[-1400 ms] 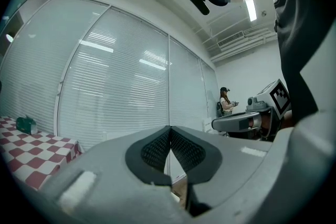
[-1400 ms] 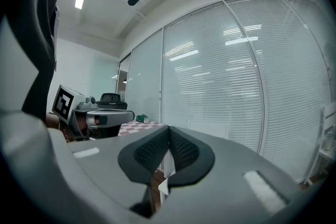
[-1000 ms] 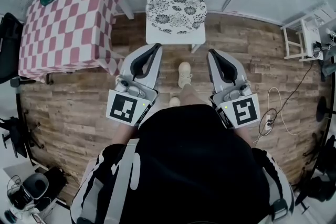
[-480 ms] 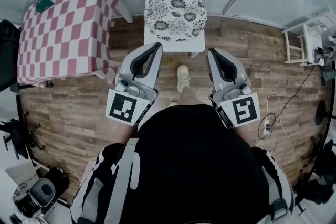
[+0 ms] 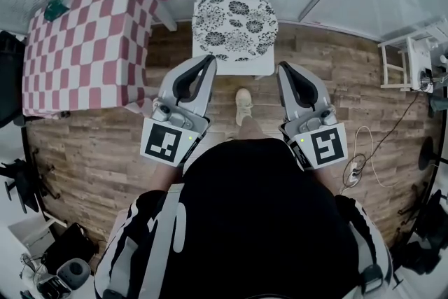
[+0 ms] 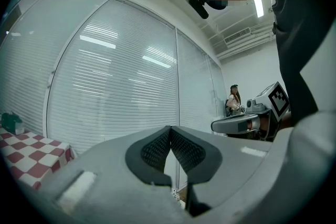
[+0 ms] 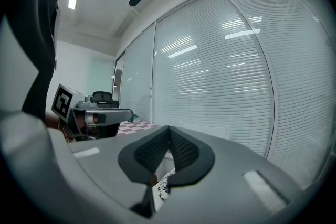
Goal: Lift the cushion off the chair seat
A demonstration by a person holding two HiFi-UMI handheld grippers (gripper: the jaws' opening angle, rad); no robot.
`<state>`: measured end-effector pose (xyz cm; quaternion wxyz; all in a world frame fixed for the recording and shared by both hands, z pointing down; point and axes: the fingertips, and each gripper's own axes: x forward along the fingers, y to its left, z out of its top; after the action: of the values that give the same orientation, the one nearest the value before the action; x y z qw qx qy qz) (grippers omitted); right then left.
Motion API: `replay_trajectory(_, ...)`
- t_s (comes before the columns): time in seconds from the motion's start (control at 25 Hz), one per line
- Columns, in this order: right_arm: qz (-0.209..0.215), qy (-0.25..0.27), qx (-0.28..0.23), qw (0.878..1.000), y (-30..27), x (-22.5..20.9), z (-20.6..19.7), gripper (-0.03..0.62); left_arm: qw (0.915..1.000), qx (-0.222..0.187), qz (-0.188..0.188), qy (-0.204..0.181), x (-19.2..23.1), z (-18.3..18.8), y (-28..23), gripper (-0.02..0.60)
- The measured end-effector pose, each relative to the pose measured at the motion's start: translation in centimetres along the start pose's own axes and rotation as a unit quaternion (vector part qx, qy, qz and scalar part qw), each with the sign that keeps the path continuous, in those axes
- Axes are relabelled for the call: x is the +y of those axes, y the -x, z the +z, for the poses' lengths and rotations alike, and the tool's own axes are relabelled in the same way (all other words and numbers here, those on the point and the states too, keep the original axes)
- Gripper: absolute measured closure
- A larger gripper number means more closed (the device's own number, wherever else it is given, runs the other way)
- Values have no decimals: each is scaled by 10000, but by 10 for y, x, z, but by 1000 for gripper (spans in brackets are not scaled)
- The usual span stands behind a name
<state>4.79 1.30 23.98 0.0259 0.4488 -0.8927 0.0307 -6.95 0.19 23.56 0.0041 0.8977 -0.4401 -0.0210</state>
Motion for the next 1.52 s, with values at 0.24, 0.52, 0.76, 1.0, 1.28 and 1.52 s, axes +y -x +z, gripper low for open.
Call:
replay_trajectory(0.24, 102, -24, -8, 9999, -21, -12, 3, 595, 10000, 44, 23, -44, 13, 1, -16, 581)
replay_trajectory(0.52, 245, -5, -32, 9997, -46, -31, 11, 595, 9999, 33, 79, -79, 31, 7, -41, 581)
replay_trajectory(0.76, 314, -1, -51, 9995, -67, -52, 15, 595, 9999, 31, 105, -111, 43, 7, -66, 581)
replay_trajectory(1.0, 423, 12, -55, 9991, -87, -68, 18, 595, 9997, 38, 198, -113, 55, 7, -88, 581)
replay_trajectory(1.28, 496, -26, -18, 9988, -105, -92, 14, 595, 9996, 62, 267, 23, 67, -1, -111, 580)
replay_trajectory(1.52, 521, -47, 57, 9986, -118, -103, 7, 595, 9995, 87, 297, 33, 72, -7, -120, 580)
